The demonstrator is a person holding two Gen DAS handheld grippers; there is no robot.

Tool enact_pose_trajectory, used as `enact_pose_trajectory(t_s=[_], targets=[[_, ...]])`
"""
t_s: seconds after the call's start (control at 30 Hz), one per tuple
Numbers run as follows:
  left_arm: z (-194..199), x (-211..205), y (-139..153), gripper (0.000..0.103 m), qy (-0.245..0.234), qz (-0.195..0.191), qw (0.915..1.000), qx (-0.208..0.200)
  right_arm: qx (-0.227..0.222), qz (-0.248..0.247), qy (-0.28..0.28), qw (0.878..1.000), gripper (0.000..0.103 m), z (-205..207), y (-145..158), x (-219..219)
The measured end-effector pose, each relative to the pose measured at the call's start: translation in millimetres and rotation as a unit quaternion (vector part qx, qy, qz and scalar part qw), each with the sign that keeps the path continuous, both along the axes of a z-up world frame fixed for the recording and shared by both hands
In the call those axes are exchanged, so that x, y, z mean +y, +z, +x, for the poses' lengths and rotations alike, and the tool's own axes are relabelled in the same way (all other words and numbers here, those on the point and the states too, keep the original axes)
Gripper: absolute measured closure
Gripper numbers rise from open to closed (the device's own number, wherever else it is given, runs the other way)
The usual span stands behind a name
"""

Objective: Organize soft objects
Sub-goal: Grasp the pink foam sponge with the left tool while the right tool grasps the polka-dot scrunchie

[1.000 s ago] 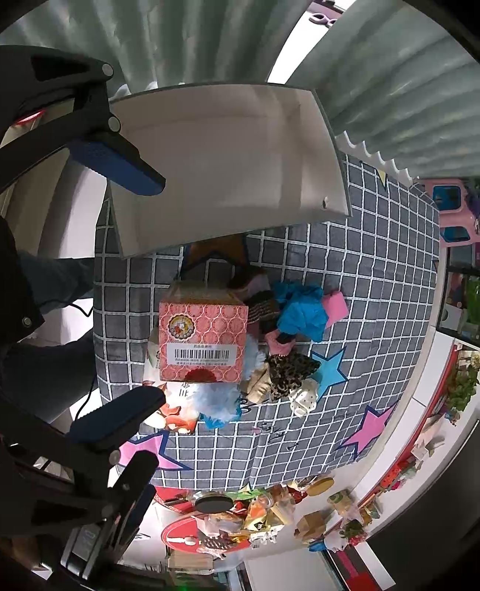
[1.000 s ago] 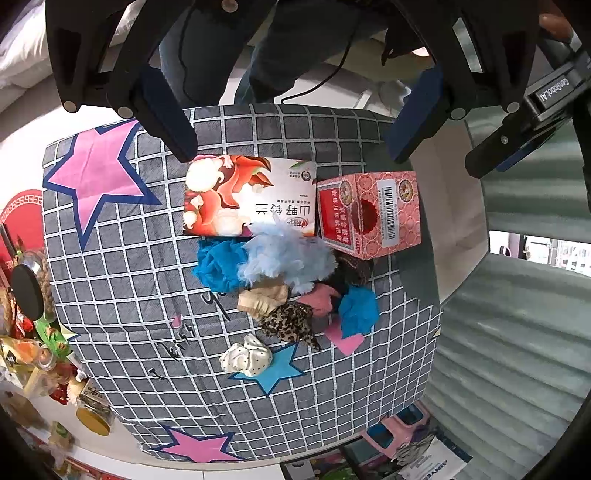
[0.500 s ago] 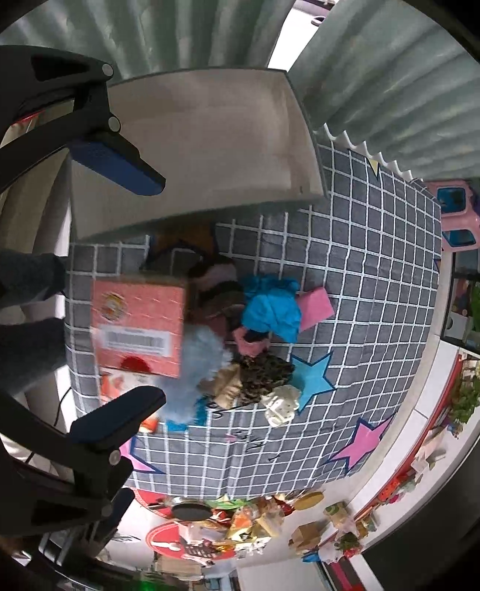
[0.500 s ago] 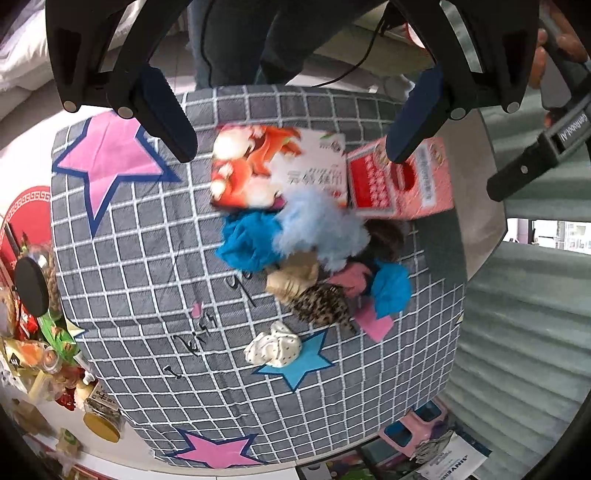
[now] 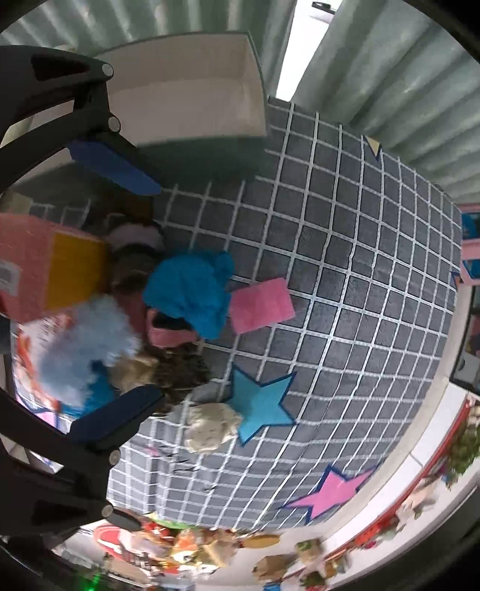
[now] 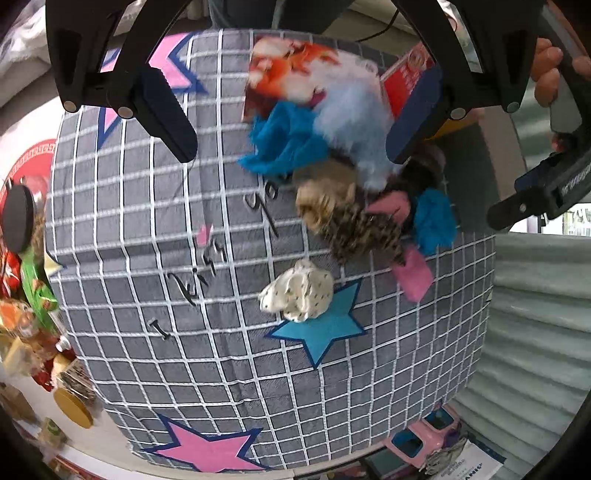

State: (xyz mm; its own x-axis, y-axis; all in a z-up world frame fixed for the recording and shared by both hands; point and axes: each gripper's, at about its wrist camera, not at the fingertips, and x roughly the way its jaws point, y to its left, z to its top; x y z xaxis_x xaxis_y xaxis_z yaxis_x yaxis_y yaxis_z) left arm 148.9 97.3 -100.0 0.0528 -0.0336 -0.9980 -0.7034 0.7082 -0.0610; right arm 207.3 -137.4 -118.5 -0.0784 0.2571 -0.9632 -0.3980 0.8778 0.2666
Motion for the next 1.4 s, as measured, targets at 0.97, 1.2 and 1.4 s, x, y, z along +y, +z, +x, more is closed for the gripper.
enact_pose_trajectory(t_s=[0.97,1.2,1.4], targets=[[49.1,48.4,-143.4,0.004,0.035,-0.004,0.9918,0.123,-0.003,-0.042,0.111,0.993,0.0,80.3,-126.4,98.3],[58.9,37.2,-159.3,0.042,0.03,-0.034,0.9957,0.081,-0.045,-0.043,0.155,0.986,0.036,73.6,-118.7,123.6],[87.8,24.5,-122.9,0.052,-0.009,-0.003,0.9985,0.053,-0.037,-0.017,0.161,0.986,0.061,62.9,-108.2,128.8]])
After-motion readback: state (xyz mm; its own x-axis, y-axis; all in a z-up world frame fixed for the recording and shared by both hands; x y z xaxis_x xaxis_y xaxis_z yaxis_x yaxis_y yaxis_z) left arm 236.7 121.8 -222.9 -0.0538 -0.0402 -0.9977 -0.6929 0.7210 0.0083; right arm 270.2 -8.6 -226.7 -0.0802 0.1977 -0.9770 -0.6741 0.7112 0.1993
